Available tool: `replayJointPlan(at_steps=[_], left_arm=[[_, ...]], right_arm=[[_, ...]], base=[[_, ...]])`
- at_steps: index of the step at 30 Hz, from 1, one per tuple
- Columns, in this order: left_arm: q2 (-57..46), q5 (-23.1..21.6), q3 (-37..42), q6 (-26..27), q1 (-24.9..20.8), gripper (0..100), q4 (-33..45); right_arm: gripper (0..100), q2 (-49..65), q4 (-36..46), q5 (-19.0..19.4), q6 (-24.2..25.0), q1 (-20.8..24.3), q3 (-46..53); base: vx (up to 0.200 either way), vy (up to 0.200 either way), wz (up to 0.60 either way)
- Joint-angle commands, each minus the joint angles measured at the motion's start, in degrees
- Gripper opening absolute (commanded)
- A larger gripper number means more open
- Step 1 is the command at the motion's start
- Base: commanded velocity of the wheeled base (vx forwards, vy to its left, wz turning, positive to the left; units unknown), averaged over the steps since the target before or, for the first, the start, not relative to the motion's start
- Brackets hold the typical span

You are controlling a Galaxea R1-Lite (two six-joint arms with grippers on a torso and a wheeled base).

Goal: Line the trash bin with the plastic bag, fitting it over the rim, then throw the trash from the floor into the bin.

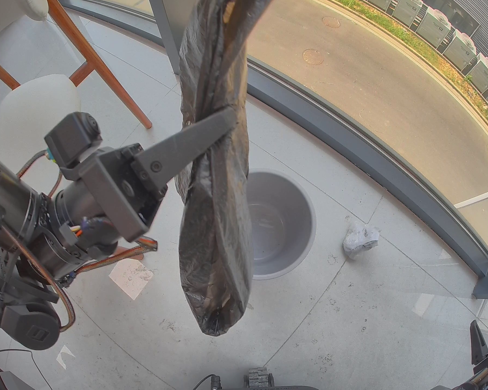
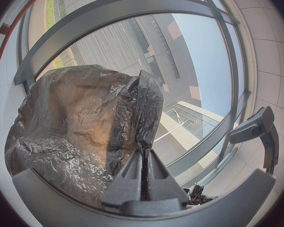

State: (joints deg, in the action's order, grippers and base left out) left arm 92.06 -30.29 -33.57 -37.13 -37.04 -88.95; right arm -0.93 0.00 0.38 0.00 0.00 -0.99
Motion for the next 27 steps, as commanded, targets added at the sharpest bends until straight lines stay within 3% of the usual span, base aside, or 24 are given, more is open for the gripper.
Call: replayJointPlan(at_steps=[1,9,20,27], left_arm=[[3.65,0.06,0.0,0.92,-1.37,0,-1.05],[4.79,1.11,-1.23,4.96,-7.88,0,-1.05],[11.38,2.52,-1.67,12.61,-8.23,0,-1.05],[12.35,3.22,-1.67,13.14,-8.23,0,-1.05]], right_arm=[[100,0.93,0.0,-0.03,0.0,0.0,0.99],[100,0.93,0.0,-0.03,0.0,0.0,0.99],[100,0.93,0.0,-0.03,0.0,0.0,0.99],[100,0.93,0.0,-0.03,0.0,0.0,0.99]], base=[[0.0,0.0,0.0],[0.0,0.0,0.0],[0.0,0.0,0.0],[0.0,0.0,0.0]])
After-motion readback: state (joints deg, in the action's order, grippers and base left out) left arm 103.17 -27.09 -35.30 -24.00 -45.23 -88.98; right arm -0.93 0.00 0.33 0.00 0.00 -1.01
